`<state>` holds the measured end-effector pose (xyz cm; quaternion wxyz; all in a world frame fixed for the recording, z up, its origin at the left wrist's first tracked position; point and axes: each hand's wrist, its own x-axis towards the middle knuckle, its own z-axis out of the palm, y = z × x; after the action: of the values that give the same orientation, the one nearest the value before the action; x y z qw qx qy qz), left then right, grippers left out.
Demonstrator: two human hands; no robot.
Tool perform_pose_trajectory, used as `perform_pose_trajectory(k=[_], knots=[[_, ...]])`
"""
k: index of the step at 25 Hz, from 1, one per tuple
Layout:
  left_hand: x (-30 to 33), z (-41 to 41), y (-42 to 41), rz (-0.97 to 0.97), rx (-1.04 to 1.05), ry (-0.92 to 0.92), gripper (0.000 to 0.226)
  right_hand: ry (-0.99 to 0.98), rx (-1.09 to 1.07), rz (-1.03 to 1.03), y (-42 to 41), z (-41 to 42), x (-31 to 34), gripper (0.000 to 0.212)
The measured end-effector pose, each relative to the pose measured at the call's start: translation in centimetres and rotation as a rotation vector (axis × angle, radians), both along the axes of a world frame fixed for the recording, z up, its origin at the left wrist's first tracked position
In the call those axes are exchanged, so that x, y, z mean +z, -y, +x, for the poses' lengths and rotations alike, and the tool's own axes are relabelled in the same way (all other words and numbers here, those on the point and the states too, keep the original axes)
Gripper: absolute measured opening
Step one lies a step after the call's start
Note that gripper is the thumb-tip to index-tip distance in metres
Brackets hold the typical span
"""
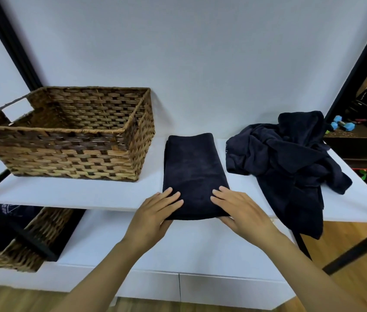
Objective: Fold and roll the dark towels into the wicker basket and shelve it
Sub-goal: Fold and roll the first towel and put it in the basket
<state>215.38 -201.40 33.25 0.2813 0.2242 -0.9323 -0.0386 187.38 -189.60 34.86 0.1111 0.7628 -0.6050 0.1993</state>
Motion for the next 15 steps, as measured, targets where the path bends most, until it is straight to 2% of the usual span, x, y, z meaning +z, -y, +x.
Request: perform_pose_trajectory(k=[3, 7, 11, 13, 15], knots=[[0.4, 0.4, -0.6, 0.22, 0.041, -0.191, 0.032, 0.256, -0.011, -0.023, -0.5, -0.1, 0.0, 0.03], [2.0, -0.6, -0.7, 0.497, 0.258, -0.282, 0.04, 0.444, -0.193, 0.135, -0.1, 0.3, 1.6, 0.031], [3.5, -2.9, -0.6, 0.482, 0.59, -0.11, 0.041, 0.49, -0.427, 0.326, 1.2, 1.5, 3.5, 0.048], [4.0, -3.8, -0.7, 0.471, 0.702, -0.01, 0.032, 0.457, -0.502, 0.388, 1.9, 1.8, 4.1, 0.05], [4.8, -4.2, -1.1, 0.419, 0.738, -0.009, 0.017, 0.478, -0.552, 0.432, 2.3, 1.8, 4.7, 0.047]])
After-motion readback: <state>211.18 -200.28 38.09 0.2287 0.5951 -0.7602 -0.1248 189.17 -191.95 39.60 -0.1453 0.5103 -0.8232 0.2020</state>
